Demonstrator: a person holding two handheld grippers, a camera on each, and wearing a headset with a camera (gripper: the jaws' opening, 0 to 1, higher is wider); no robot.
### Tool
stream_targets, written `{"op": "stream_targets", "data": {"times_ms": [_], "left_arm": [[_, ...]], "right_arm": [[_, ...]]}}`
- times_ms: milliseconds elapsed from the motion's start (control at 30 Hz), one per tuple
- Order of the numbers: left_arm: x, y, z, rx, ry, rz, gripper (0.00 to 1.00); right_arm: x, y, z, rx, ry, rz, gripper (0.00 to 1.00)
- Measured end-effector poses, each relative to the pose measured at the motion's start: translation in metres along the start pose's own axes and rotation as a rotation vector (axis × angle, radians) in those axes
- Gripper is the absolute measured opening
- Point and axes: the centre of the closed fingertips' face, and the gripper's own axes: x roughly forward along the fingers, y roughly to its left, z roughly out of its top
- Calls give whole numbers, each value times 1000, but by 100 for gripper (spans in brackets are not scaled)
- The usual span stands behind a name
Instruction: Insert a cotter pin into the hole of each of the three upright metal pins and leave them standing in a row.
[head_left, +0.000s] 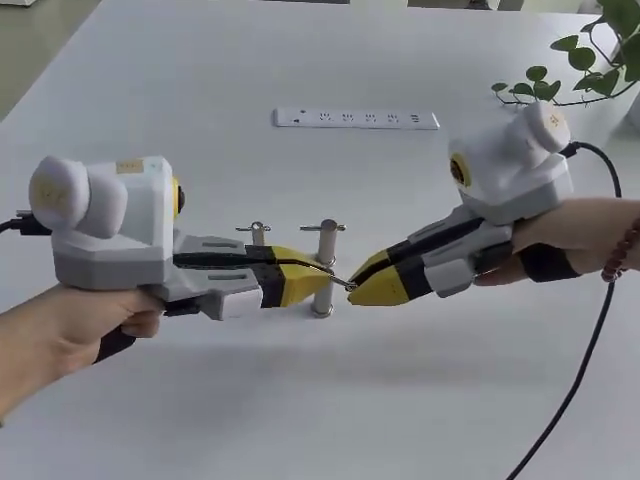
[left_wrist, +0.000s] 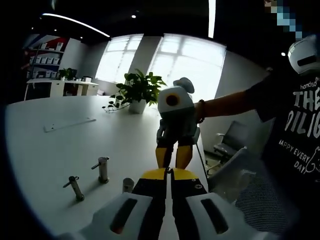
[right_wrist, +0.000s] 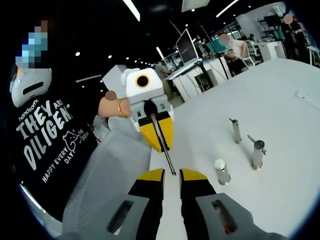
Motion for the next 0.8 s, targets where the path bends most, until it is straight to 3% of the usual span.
{"op": "stream_targets", "data": {"times_ms": [100,300,500,800], "left_arm": [[1,-6,1,-21,-14,-32,0],[0,-7,2,-39,-31,-37,0],[-1,-8,-2,-39,-12,-41,0],[3,-7,-10,-43,17,-22,1]], "right_arm": [[1,4,1,-5,0,19,6],[3,6,1,-32,7,31,0],[3,8,1,-73,31,24,0],[2,7,-5,-171,130,-7,0]]}}
